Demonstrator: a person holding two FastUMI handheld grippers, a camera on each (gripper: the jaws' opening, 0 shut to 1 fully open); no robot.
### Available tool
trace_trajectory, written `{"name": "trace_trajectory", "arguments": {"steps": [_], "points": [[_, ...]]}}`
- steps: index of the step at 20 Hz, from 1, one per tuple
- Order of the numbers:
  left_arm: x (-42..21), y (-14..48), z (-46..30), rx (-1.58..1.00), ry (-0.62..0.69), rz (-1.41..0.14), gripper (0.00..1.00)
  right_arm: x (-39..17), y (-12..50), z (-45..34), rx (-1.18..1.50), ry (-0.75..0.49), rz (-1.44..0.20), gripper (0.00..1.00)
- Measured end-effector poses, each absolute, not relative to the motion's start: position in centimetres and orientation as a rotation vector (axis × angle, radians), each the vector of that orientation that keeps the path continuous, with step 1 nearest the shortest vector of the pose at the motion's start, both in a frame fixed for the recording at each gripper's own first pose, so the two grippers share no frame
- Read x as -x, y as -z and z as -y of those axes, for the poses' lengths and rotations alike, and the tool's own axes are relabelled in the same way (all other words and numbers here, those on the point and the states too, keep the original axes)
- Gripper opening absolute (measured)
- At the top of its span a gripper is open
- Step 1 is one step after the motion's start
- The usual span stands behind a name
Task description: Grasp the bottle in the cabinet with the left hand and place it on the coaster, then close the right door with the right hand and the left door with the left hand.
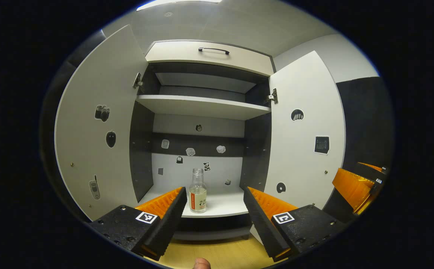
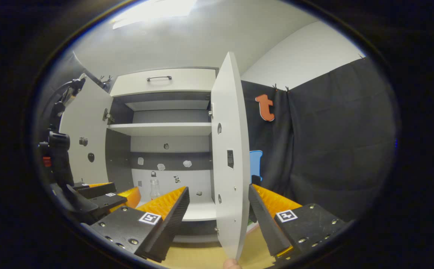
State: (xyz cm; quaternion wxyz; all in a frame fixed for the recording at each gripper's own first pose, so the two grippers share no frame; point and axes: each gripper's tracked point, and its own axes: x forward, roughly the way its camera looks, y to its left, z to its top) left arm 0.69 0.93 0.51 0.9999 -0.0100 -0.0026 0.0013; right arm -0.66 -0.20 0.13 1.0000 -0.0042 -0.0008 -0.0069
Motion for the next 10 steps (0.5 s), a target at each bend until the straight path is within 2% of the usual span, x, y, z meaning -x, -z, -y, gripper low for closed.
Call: {"name": "trace_trajectory", "arguments": {"steps": [10], "points": [[-0.75, -0.9, -1.55, 0.003, -0.029, 0.017, 0.96, 0.64, -0.02, -0.34, 0.011, 0.004, 0.004, 0.94]]}}
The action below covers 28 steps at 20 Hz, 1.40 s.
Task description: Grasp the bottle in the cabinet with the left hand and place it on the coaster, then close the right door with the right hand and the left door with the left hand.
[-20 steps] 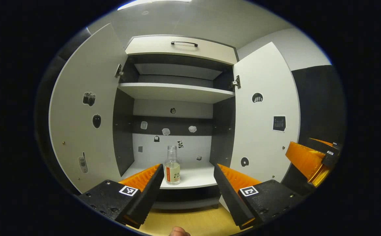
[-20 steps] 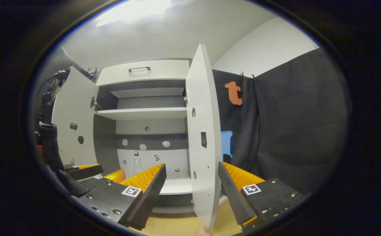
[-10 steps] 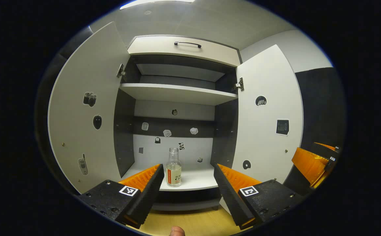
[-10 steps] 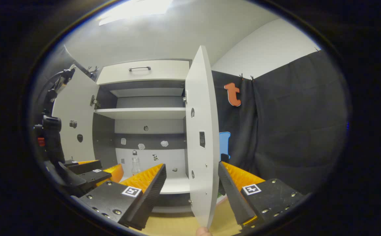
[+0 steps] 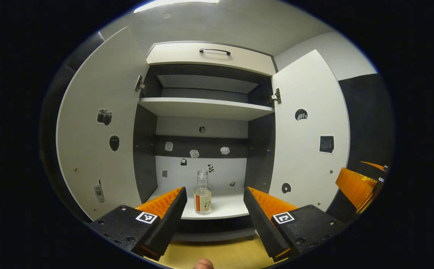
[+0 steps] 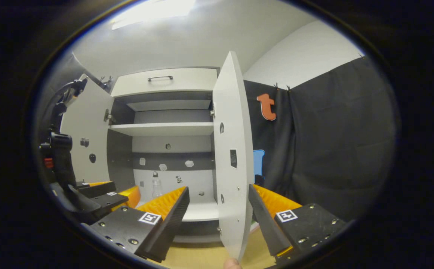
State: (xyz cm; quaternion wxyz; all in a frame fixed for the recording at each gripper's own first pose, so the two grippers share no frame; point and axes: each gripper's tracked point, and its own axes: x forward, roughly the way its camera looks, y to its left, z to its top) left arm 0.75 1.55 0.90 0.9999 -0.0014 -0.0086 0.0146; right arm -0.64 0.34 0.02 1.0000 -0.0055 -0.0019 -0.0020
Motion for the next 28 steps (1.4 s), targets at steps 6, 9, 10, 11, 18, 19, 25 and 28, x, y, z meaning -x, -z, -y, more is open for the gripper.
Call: {"name": "trace_trajectory", "arguments": {"steps": [6, 9, 10, 11, 18, 19, 25, 28], "points": [[-0.5, -0.8, -2.2, 0.026, -0.041, 0.01, 0.96, 0.8, 0.1, -0.4, 0.003, 0.005, -0.003, 0.93], [-0.4, -0.6, -2.5, 0.039, -0.043, 0.002, 0.96, 1.2, 0.0, -0.7, 0.007, 0.002, 0.001, 0.93], [-0.4, -0.6, -2.8, 0.029, -0.053, 0.004, 0.96, 1.2, 0.1, -0.8, 0.006, 0.0, 0.0, 0.96], [-0.4, -0.6, -3.0, 0.017, -0.061, 0.006, 0.96, 1.3, 0.1, -0.9, 0.004, -0.001, -0.001, 0.96], [-2.9, 0.1, -5.0, 0.015, -0.104, -0.012, 0.96, 1.3, 0.3, -1.2, 0.02, -0.006, 0.001, 0.94], [-3.7, 0.5, -5.4, 0.027, -0.111, -0.022, 0.97, 1.2, 0.3, -1.4, 0.022, -0.01, 0.003, 0.94], [-9.9, 2.6, -7.5, 0.034, -0.11, -0.061, 0.97, 0.6, 0.2, -1.9, 0.008, -0.019, 0.0, 0.96], [-13.2, 3.6, -7.9, 0.022, -0.1, -0.079, 0.97, 0.5, 0.3, -1.6, 0.02, -0.003, 0.006, 0.93]]}}
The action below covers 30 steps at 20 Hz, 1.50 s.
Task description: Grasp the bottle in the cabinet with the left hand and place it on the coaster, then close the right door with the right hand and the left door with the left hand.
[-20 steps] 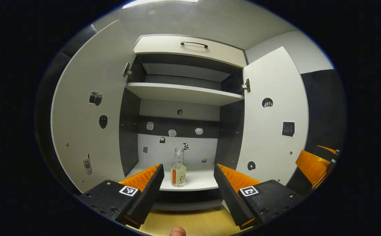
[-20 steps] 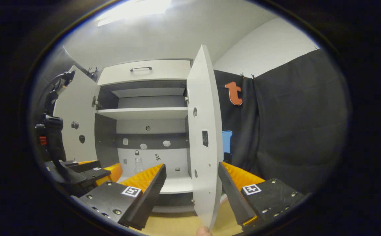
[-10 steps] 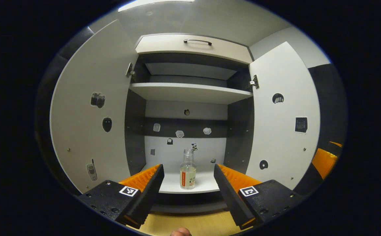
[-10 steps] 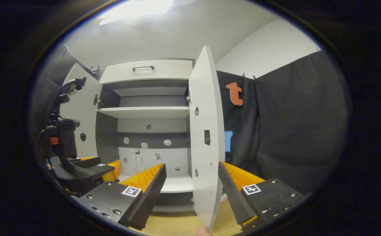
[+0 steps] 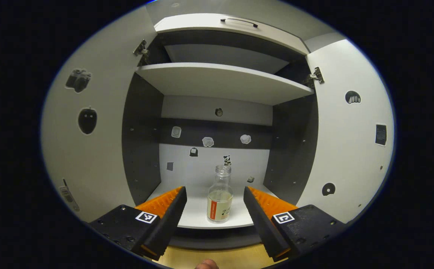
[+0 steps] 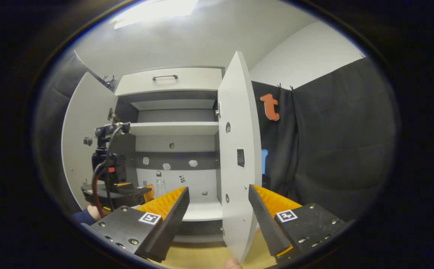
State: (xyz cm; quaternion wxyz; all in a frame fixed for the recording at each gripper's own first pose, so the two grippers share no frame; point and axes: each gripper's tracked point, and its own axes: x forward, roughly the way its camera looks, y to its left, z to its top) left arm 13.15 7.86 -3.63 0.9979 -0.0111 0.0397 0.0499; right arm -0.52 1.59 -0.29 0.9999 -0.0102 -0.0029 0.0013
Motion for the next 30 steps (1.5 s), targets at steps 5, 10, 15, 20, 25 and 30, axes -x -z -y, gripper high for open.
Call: {"name": "trace_trajectory", "arguments": {"steps": [5, 10, 15, 20, 25, 30], "points": [[-18.1, 6.2, -7.7, 0.013, -0.07, -0.134, 0.97, 0.4, -0.5, -0.7, 0.012, 0.04, 0.034, 0.93], [-22.0, 7.1, -8.4, -0.004, -0.08, -0.141, 0.97, 0.0, -0.5, 0.3, 0.033, 0.081, 0.05, 0.96], [-24.9, 8.2, -8.7, -0.028, -0.091, -0.17, 0.97, -0.8, 0.0, 0.7, 0.053, 0.103, 0.044, 0.94], [-26.3, 10.3, -8.5, -0.014, -0.095, -0.245, 0.89, -0.8, 0.6, 1.2, 0.062, 0.111, 0.027, 0.93], [-27.3, 8.9, -8.4, -0.053, -0.109, -0.175, 0.54, -0.3, 0.4, 1.7, 0.058, 0.123, 0.028, 0.94], [-25.7, 9.0, -7.0, -0.043, -0.041, -0.189, 0.46, 0.5, 0.0, 2.5, 0.055, 0.138, 0.035, 0.96]]}}
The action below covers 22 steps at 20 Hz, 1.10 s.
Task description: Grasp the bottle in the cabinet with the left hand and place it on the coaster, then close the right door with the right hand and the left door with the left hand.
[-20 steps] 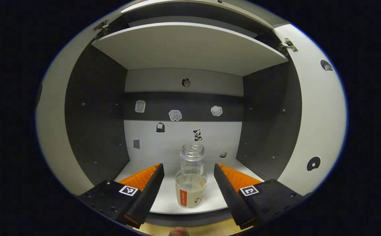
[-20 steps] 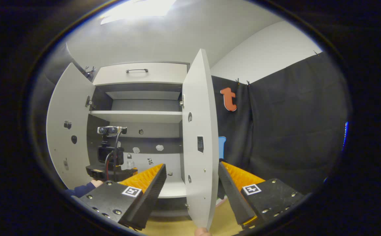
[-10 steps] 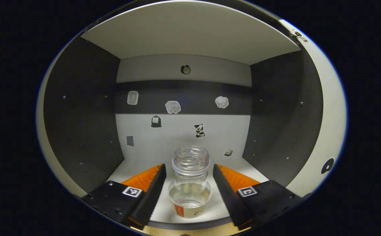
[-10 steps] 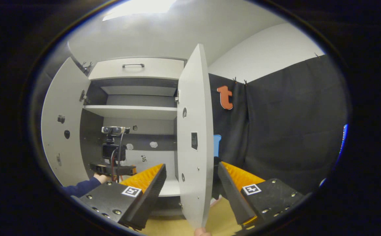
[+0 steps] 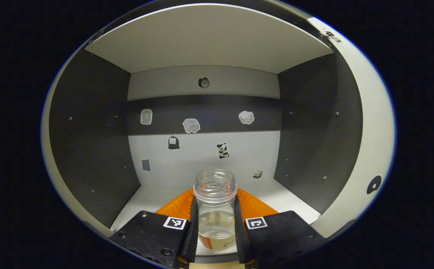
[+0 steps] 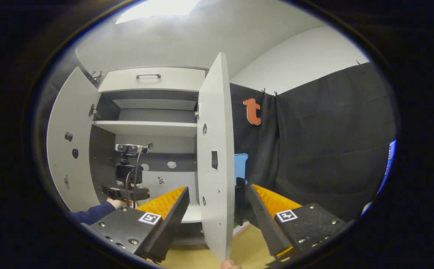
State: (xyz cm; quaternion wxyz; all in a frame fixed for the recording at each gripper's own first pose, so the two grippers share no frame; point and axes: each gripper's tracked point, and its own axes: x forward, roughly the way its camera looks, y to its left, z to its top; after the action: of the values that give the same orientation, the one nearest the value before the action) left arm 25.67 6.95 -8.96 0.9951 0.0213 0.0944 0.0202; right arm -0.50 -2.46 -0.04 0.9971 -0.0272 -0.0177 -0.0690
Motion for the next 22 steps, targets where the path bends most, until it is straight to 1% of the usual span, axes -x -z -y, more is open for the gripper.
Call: {"name": "trace_trajectory", "arguments": {"steps": [1, 2, 3, 7, 8, 9, 10, 11, 13, 14, 19, 20, 21, 22], "points": [[-25.2, 8.6, -6.3, -0.028, -0.016, -0.182, 0.43, 0.7, 0.1, 2.5, 0.056, 0.139, 0.035, 0.96], [-24.7, 8.5, -5.7, -0.013, 0.008, -0.183, 0.43, 1.0, 0.2, 2.6, 0.055, 0.141, 0.034, 0.96], [-23.9, 8.3, -5.1, 0.0, 0.037, -0.184, 0.43, 1.4, 0.1, 2.6, 0.053, 0.14, 0.035, 0.94], [-19.8, 7.7, -2.7, 0.014, 0.143, -0.181, 0.43, 2.1, -0.2, 2.5, 0.053, 0.133, 0.04, 0.94], [-18.8, 7.6, -2.2, 0.016, 0.17, -0.179, 0.43, 2.2, -0.2, 2.7, 0.053, 0.133, 0.04, 0.96], [-17.6, 7.7, -1.7, 0.023, 0.196, -0.18, 0.43, 2.4, -0.2, 2.7, 0.051, 0.133, 0.04, 0.96], [-16.4, 7.6, -1.3, 0.032, 0.222, -0.179, 0.45, 2.5, -0.2, 2.7, 0.05, 0.133, 0.04, 0.96], [-15.1, 7.8, -0.6, 0.044, 0.253, -0.178, 0.43, 2.5, -0.3, 2.8, 0.05, 0.135, 0.04, 0.96], [-12.9, 8.7, -0.1, 0.05, 0.295, -0.192, 0.42, 2.5, -0.6, 2.8, 0.044, 0.13, 0.039, 0.94], [-12.0, 9.4, 0.0, 0.041, 0.307, -0.195, 0.43, 2.4, -0.6, 2.8, 0.041, 0.126, 0.039, 0.96], [-7.7, 14.4, 1.1, 0.034, 0.382, -0.252, 0.43, 2.1, -1.3, 2.9, 0.037, 0.114, 0.047, 0.96], [-7.1, 15.3, 1.3, 0.041, 0.395, -0.261, 0.43, 2.1, -1.3, 3.0, 0.041, 0.114, 0.052, 0.93], [-6.5, 16.3, 1.5, 0.044, 0.406, -0.265, 0.43, 2.1, -1.3, 3.2, 0.047, 0.116, 0.053, 0.93], [-5.9, 17.3, 1.7, 0.044, 0.419, -0.273, 0.43, 2.1, -1.3, 3.5, 0.056, 0.12, 0.054, 0.96]]}}
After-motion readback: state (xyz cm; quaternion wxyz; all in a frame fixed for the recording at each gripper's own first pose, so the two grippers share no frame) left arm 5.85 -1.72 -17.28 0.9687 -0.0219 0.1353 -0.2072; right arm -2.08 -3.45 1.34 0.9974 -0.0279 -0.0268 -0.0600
